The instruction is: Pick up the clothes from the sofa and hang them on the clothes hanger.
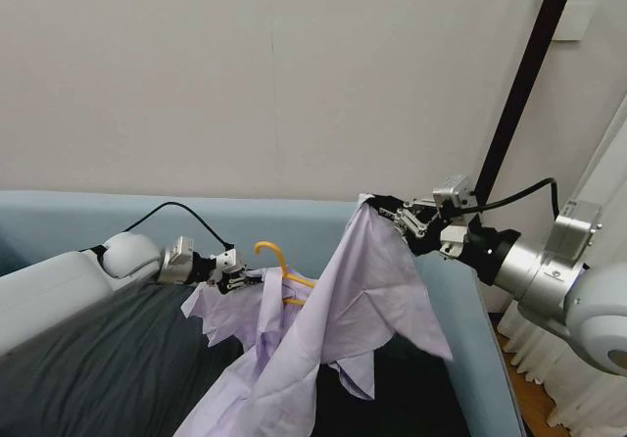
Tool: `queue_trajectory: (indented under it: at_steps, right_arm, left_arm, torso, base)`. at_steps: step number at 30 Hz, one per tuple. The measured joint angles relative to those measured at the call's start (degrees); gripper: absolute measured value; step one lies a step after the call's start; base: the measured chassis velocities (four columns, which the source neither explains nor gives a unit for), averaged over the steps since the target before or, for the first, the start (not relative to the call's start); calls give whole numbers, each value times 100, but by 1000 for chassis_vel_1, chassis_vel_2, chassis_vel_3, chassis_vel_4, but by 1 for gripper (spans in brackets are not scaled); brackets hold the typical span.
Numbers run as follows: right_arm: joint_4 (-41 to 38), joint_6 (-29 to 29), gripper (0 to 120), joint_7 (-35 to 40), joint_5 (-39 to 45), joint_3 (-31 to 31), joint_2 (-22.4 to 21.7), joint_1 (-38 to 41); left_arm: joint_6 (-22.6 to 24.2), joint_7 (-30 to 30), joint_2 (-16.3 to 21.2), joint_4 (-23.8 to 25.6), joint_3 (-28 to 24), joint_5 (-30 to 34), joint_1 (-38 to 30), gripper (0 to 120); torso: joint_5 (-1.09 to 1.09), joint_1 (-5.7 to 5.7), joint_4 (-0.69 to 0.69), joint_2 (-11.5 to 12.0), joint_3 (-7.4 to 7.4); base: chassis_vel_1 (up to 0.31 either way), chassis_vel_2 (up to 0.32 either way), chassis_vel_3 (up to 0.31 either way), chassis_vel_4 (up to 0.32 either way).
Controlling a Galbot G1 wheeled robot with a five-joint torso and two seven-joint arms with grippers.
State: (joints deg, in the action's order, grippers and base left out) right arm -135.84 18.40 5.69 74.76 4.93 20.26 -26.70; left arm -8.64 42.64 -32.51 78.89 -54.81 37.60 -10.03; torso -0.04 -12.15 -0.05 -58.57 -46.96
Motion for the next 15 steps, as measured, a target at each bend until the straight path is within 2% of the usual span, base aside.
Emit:
queue_trajectory:
  at_steps: [4, 8, 10, 13, 15]
  right_arm:
    - [-312, -67, 0, -16, 74, -2, -56, -78]
    - [-699, -139, 0, -51, 58, -87, -107, -241]
    - [-712, -141, 0, -53, 47, -99, -108, -254]
    - [-753, -122, 0, -69, -578, -517, 8, -578]
    - [-752, -112, 0, -83, -763, -584, 81, -719]
  left_arm:
    - [92, -318, -212, -301, 82, 4, 21, 0]
    - [182, -749, -491, -746, 216, 331, -77, 0]
    - [183, -769, -504, -763, 222, 355, -88, 0]
    - [219, -1084, -636, -796, 287, 829, -375, 0]
    - [231, -1120, -635, -738, 293, 906, -450, 0]
  torso:
    - [-1, 0, 0, 0, 0]
    - [-2, -1, -4, 0, 0]
    - [-2, 0, -3, 0, 1]
    - [0, 0, -3, 0, 0]
    - [0, 0, -2, 0, 0]
  base:
    - [0, 0, 0, 0]
    - [0, 0, 0, 0]
    - [0, 0, 0, 0]
    - [0, 0, 0, 0]
    - [0, 0, 0, 0]
